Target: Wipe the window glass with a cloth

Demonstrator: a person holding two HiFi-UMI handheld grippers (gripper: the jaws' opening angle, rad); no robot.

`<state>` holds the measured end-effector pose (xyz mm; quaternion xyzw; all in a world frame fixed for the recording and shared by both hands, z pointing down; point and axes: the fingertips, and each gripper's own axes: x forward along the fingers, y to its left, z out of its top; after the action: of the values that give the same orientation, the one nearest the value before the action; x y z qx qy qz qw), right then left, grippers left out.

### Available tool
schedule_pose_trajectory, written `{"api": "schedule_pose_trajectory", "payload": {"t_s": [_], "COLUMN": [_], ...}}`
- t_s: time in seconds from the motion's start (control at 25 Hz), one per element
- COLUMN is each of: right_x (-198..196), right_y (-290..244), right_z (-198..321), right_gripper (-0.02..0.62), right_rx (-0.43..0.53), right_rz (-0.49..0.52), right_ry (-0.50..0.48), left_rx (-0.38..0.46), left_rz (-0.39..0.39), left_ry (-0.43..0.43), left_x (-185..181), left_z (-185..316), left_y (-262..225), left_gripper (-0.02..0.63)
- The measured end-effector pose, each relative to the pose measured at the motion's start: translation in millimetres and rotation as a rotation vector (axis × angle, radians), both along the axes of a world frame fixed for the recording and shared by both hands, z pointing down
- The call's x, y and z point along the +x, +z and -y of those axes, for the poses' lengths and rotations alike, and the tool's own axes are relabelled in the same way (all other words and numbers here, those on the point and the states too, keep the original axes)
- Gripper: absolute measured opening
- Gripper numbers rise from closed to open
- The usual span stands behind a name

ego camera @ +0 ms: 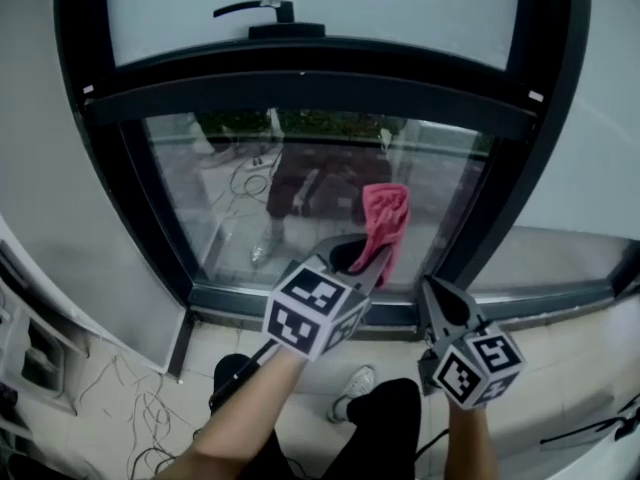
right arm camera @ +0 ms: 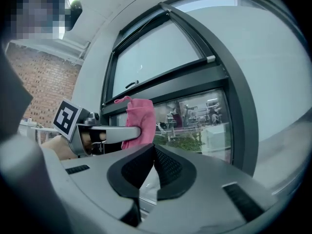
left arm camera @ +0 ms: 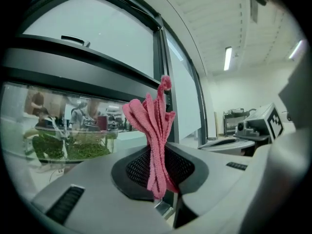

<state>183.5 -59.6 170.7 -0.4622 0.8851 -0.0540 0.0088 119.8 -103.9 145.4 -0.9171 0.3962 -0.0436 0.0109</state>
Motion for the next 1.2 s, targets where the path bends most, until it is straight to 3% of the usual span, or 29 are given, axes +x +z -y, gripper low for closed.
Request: {"api": "schedule_pose_trajectory", "payload": {"t_s": [0.56, 0.72, 0.84, 1.2], "right_x": [79.9, 104.3, 120.0, 142.3], "right_y": [1.7, 3.0, 5.5, 25.1], "right_z": [15.9, 18.5, 21.3, 41.8], "right_gripper": [-0.008, -0.008, -0.008, -0.008], "right_rx": [-0.024, -0.026, -0.028, -0.056], "right_rz": [0.013, 0.028, 0.045, 0.046], "right_ry": [0.129, 0.173, 0.208, 0.235], "left_rx": [0.068, 0.056, 0.052, 0.073], "left_rz": [0.003, -0.027, -0.006, 0.03], "left_ry": [0.05, 0.083, 0.092, 0.088], "left_x": [109.2, 146.2, 170.0, 211.1], "left_z": [77.4, 108.4, 128.8, 175.7], "left_y": [-32.9, -37.6, -31.2, -40.0], "left_gripper": [0.066, 0.066, 0.066, 0.066]}}
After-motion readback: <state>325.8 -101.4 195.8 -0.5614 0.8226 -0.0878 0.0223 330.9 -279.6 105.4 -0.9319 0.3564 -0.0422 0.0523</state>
